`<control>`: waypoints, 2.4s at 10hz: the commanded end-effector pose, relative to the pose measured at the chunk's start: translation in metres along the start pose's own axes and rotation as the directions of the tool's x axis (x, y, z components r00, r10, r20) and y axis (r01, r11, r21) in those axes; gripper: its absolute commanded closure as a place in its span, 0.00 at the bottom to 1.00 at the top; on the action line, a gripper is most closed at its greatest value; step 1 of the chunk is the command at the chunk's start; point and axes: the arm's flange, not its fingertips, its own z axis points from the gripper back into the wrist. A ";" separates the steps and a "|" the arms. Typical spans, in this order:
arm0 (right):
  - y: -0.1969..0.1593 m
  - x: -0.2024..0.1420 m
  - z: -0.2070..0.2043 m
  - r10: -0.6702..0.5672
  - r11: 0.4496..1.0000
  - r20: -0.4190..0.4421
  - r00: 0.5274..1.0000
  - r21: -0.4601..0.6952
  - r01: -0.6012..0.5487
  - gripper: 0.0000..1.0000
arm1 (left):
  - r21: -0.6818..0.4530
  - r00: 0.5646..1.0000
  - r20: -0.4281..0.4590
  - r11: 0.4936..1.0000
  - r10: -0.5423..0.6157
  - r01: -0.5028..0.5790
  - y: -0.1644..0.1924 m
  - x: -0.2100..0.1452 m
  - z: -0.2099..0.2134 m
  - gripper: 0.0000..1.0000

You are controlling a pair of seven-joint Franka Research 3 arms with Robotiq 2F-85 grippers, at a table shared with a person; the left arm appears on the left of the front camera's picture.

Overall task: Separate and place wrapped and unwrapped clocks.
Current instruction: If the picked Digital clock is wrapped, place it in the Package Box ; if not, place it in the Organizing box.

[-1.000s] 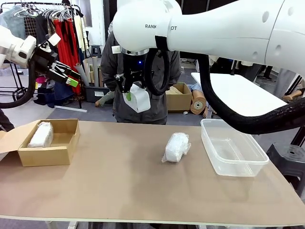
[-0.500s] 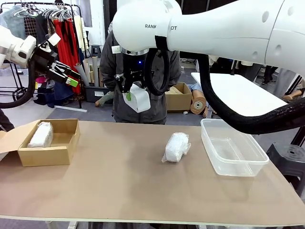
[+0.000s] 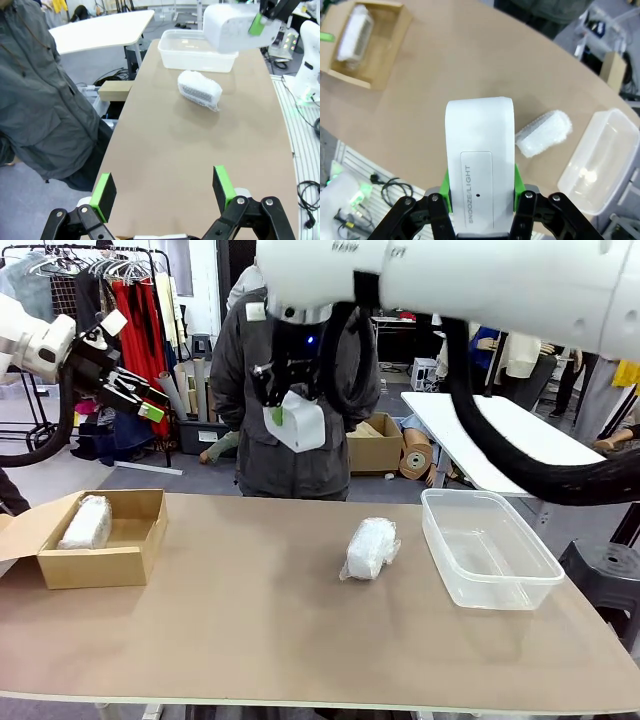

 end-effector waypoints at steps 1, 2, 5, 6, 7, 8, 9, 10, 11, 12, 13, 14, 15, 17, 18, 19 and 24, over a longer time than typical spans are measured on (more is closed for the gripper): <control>-0.024 -0.023 0.018 0.032 0.998 -0.003 0.999 0.056 -0.032 1.00 | 0.005 1.000 0.013 1.000 0.001 -0.001 0.000 0.002 0.000 0.00; -0.037 -0.030 0.028 0.015 0.995 -0.021 1.000 0.097 -0.013 1.00 | 0.005 1.000 0.013 1.000 0.001 -0.001 0.000 0.002 0.000 0.00; -0.081 -0.056 0.054 -0.004 0.997 -0.042 0.999 0.080 0.008 1.00 | 0.005 1.000 0.013 1.000 0.001 -0.001 0.000 0.002 0.000 0.00; -0.101 -0.067 0.062 -0.016 0.998 -0.040 0.999 0.068 0.018 1.00 | 0.005 1.000 0.013 1.000 0.001 -0.001 0.000 0.002 0.000 0.00; -0.119 -0.078 0.074 0.010 0.998 -0.069 0.998 0.065 -0.005 1.00 | 0.005 1.000 0.013 1.000 0.001 -0.001 0.000 0.002 0.000 0.00; -0.133 -0.081 0.078 -0.006 0.999 -0.074 0.997 0.052 0.010 1.00 | 0.005 1.000 0.013 1.000 0.001 -0.001 0.000 0.002 0.000 0.00; -0.138 -0.101 0.075 0.006 1.000 -0.127 0.992 0.025 -0.003 1.00 | 0.005 1.000 0.013 1.000 0.001 -0.001 0.000 0.002 0.000 0.00; -0.155 -0.112 0.078 -0.001 1.000 -0.164 0.986 -0.011 0.000 1.00 | 0.005 1.000 0.013 1.000 0.001 -0.001 0.000 0.002 0.000 0.00; -0.167 -0.137 0.071 -0.038 0.996 -0.140 0.989 -0.082 0.027 1.00 | 0.005 1.000 0.013 1.000 0.001 -0.001 0.000 0.002 0.000 0.00; -0.179 -0.156 0.069 -0.047 0.991 -0.173 0.984 -0.130 0.025 1.00 | 0.005 1.000 0.013 1.000 0.001 -0.001 0.000 0.002 0.000 0.00; -0.189 -0.169 0.065 -0.054 0.988 -0.181 0.982 -0.151 0.026 1.00 | 0.005 1.000 0.013 1.000 0.001 -0.001 0.000 0.002 0.000 0.00; -0.197 -0.185 0.058 -0.075 0.982 -0.106 0.991 -0.183 0.055 1.00 | 0.005 1.000 0.013 1.000 0.001 -0.001 0.000 0.002 0.000 0.00; -0.213 -0.198 0.053 -0.068 0.973 -0.029 0.997 -0.222 0.060 1.00 | 0.005 1.000 0.013 1.000 0.001 -0.001 0.000 0.002 0.000 0.00; -0.235 -0.204 0.041 -0.113 0.963 0.099 0.989 -0.234 0.133 1.00 | 0.005 1.000 0.013 1.000 0.001 -0.001 0.000 0.002 0.000 0.00; -0.241 -0.203 0.036 -0.132 0.963 0.144 0.981 -0.218 0.162 1.00 | 0.005 1.000 0.013 1.000 0.001 -0.001 0.000 0.002 0.000 0.00; -0.256 -0.194 0.035 -0.199 0.960 0.206 0.958 -0.156 0.233 1.00 | 0.005 1.000 0.013 1.000 0.001 -0.001 0.000 0.002 0.000 0.00; -0.249 -0.197 0.043 -0.161 0.962 0.131 0.978 -0.201 0.185 1.00 | 0.005 1.000 0.013 1.000 0.001 -0.001 0.000 0.002 0.000 0.00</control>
